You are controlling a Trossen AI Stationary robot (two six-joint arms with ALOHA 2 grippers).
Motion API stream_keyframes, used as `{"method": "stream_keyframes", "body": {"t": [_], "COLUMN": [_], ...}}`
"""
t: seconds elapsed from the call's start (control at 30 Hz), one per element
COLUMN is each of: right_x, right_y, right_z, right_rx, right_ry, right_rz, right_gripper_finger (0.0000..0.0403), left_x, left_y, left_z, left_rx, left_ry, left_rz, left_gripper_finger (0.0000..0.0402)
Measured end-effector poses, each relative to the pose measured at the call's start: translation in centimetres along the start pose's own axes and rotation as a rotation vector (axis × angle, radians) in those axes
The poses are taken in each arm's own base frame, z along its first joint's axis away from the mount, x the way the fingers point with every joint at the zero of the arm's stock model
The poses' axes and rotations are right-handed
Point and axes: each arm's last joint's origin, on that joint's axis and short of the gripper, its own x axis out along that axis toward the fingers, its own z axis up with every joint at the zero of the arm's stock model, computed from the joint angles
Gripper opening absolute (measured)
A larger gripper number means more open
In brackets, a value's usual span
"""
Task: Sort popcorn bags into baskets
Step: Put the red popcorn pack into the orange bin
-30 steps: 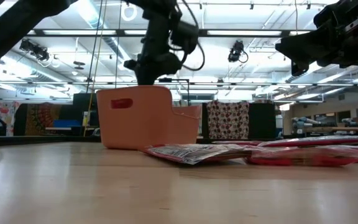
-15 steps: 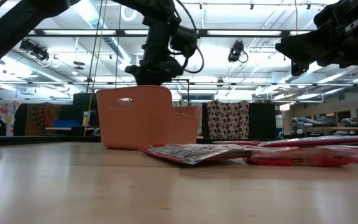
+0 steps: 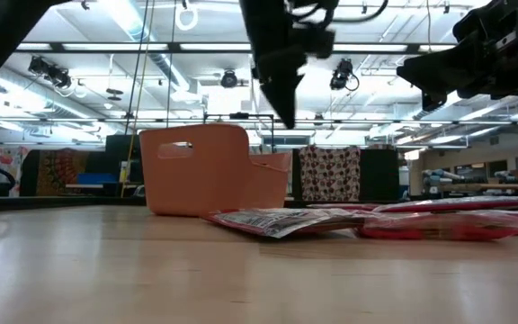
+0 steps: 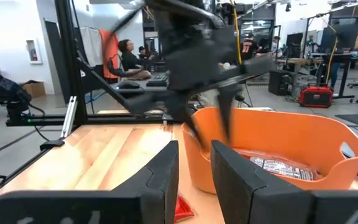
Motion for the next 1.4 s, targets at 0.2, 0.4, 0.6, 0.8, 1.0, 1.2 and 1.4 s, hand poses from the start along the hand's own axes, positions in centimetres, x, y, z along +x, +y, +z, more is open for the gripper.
{"method": "stream_keyframes", "body": {"t": [0.2, 0.4, 0.6, 0.8, 1.0, 1.2, 1.4], "right_x": [0.0, 0.0, 0.0, 0.1, 0.1, 0.1, 0.1], "right_y": [0.0, -0.1, -0.1, -0.1, -0.1, -0.1, -0.1], "right_z": [0.0, 0.0, 0.0, -0.1, -0.1, -0.2, -0.2], "right_rx": [-0.006, -0.007, -0.003, 0.0, 0.001, 0.001, 0.001], "right_ry": [0.003, 0.003, 0.002, 0.008, 0.011, 0.019, 0.018], "right_rz": [-0.008, -0.026, -0.026, -0.026, -0.026, -0.026, -0.026], "right_gripper_finger": [0.0099, 0.0099, 0.0099, 0.0099, 0.0099, 0.0099, 0.0099], "left_x": [-0.7, -1.7, -0.5, 2.2, 4.3, 5.9, 6.7], "left_y": [-2.3, -5.3, -9.1, -11.7, -12.0, -11.5, -11.9], "left_z": [0.7, 0.8, 0.6, -0.5, -0.7, -0.9, -1.4], "left_rx": [-0.134, -0.13, -0.047, 0.211, 0.289, 0.343, 0.431], "left_ry": [-0.063, -0.078, -0.034, 0.062, 0.089, 0.112, 0.149], "left_rz": [-0.164, -0.271, -0.365, -0.293, -0.319, -0.326, -0.355], "left_gripper_finger": [0.0144, 0.0144, 0.0144, 0.0144, 0.0144, 0.0144, 0.0144]}}
